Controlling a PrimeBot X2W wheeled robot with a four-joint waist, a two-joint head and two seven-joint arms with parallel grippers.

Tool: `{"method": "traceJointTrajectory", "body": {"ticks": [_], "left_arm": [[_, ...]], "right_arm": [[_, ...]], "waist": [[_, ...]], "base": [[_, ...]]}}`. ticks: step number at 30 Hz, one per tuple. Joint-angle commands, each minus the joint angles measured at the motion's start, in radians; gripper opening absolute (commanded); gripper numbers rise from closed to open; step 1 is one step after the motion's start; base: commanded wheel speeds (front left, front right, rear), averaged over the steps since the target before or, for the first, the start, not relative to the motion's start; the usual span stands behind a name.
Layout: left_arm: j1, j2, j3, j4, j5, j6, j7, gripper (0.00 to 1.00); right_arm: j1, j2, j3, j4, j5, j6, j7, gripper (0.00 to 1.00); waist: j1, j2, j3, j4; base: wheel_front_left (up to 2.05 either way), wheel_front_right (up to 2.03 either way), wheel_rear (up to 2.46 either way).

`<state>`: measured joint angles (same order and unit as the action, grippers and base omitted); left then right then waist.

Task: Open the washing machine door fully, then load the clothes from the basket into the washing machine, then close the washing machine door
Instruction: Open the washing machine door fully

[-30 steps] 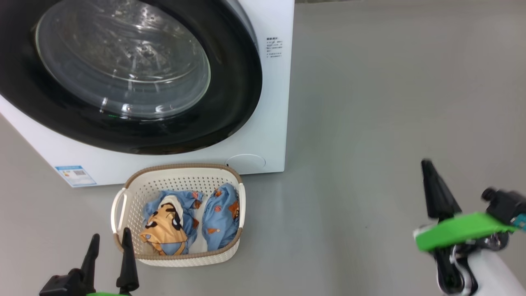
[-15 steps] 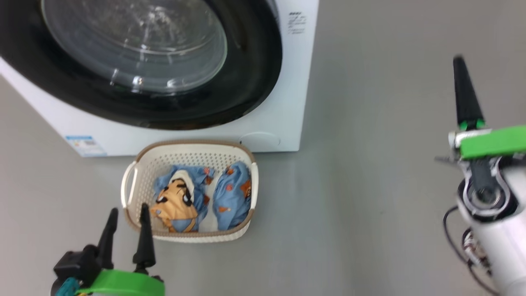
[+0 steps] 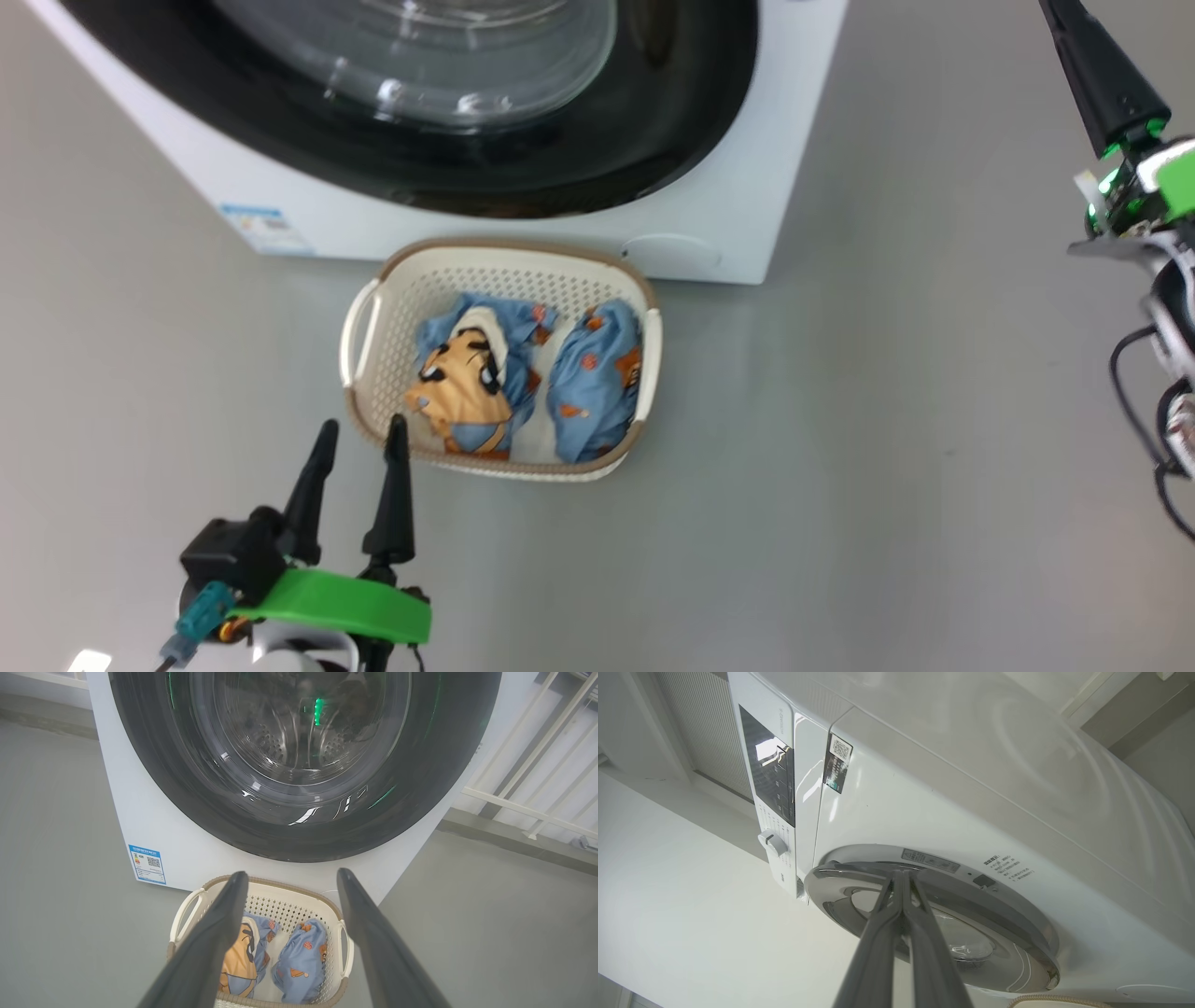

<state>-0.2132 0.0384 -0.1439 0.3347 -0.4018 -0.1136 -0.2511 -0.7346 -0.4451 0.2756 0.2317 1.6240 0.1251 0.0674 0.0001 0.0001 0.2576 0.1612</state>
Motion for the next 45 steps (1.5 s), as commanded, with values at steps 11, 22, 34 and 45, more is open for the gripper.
{"method": "traceJointTrajectory", "body": {"ticks": [11,22,34,45], "left_arm": [[-0.071,0.012,-0.038,-0.049,-0.045,0.023,-0.011,1.00],[-0.128,0.012,-0.103,-0.087,-0.092,0.043,-0.011,1.00],[-0.170,0.012,-0.153,-0.125,-0.141,0.061,-0.011,1.00],[-0.194,0.012,-0.185,-0.146,-0.181,0.074,-0.011,1.00]], "right_arm": [[-0.143,-0.010,-0.071,0.065,0.066,0.006,0.276,0.00],[-0.302,0.016,-0.108,0.107,0.029,0.006,0.439,0.00],[-0.437,0.017,-0.105,0.140,-0.037,0.006,0.484,0.00],[-0.504,0.017,-0.080,0.157,-0.062,0.006,0.507,0.00]], "waist": [[-0.0001,-0.0001,0.123,0.097],[-0.0001,-0.0001,0.231,0.152],[-0.0001,-0.0001,0.319,0.210],[-0.0001,-0.0001,0.367,0.241]], "base": [[0.00,0.00,0.00],[0.00,0.00,0.00],[0.00,0.00,0.00],[0.00,0.00,0.00]]}}
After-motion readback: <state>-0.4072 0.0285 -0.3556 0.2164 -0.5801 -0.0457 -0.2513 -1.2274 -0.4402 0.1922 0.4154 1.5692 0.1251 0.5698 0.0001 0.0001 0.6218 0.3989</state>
